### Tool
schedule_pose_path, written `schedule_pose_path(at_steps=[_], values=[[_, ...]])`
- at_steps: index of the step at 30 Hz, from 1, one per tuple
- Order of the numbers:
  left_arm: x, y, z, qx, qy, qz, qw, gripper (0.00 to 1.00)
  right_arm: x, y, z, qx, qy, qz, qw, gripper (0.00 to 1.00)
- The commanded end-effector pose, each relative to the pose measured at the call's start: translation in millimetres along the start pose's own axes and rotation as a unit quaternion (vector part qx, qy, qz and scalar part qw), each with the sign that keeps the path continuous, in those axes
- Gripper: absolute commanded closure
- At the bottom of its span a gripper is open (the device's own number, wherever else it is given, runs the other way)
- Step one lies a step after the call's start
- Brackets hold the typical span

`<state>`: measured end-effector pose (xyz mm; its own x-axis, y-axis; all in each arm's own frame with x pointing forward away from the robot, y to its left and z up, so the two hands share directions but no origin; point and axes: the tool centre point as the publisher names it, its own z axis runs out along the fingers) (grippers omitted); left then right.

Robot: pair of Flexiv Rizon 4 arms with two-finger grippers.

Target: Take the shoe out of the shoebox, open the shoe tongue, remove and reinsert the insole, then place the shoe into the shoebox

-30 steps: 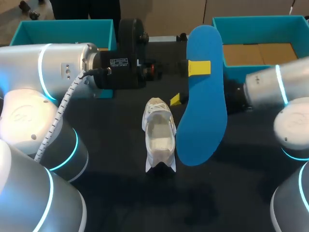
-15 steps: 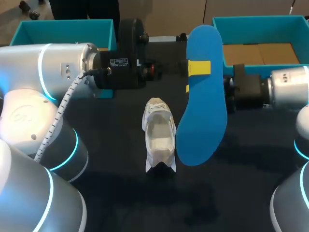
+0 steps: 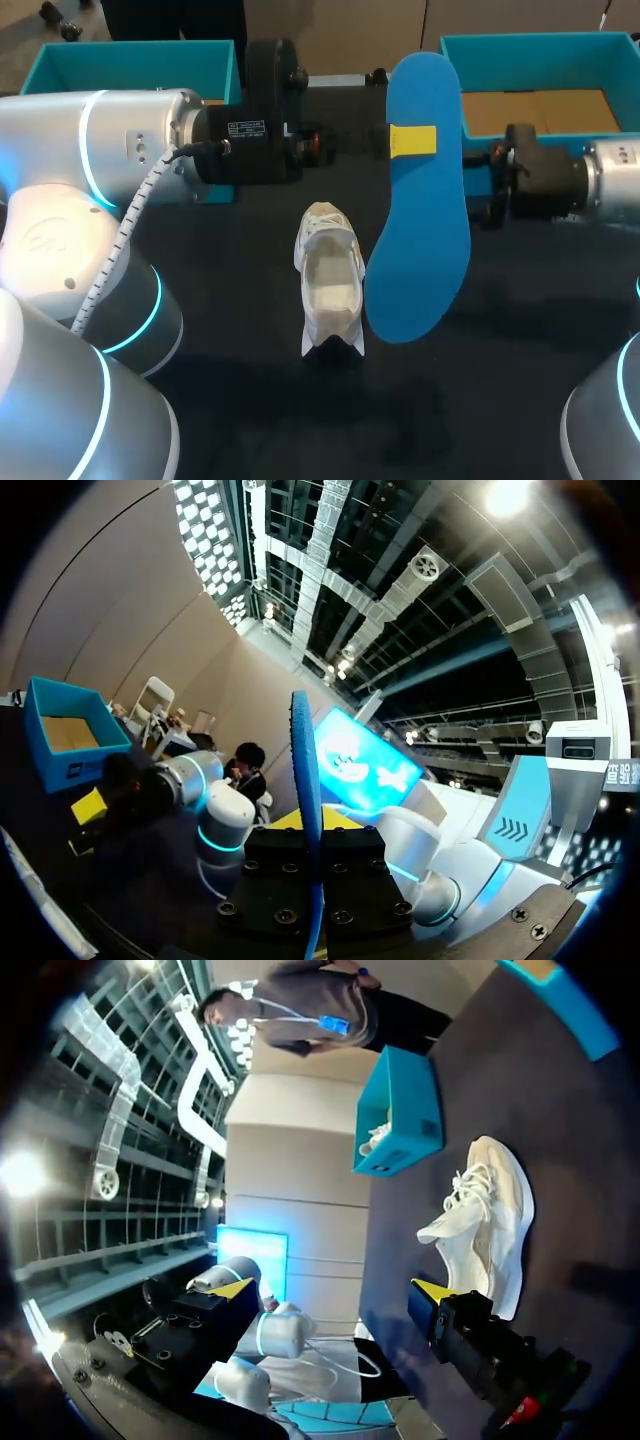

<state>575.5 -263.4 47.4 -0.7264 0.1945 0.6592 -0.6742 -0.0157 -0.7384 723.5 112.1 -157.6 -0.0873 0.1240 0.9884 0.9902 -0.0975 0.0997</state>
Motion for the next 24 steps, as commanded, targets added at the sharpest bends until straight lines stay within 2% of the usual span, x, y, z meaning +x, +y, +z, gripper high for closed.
schedule_pose_path(at_steps=[1, 11, 16, 22, 24], values=[[4.7, 4, 2, 0.006, -0.003, 0.0, 1.0, 1.0, -4.8, -3.1, -1, -0.005, 0.007, 0.0, 1.0, 0.0], [4.7, 4, 2, 0.006, -0.003, 0.0, 1.0, 1.0, -4.8, -3.1, -1, -0.005, 0.007, 0.0, 1.0, 0.0], [-4.4, 18, -13, -0.056, 0.006, 0.101, 0.993, 1.0, -4.8, -3.1, -1, -0.005, 0.007, 0.0, 1.0, 0.0], [-6.6, 24, -30, -0.073, 0.031, 0.168, 0.983, 1.0, -4.8, -3.1, -1, -0.005, 0.007, 0.0, 1.0, 0.0], [-7.6, 26, -35, -0.065, 0.047, 0.183, 0.98, 1.0, -4.8, -3.1, -1, -0.005, 0.007, 0.0, 1.0, 0.0]])
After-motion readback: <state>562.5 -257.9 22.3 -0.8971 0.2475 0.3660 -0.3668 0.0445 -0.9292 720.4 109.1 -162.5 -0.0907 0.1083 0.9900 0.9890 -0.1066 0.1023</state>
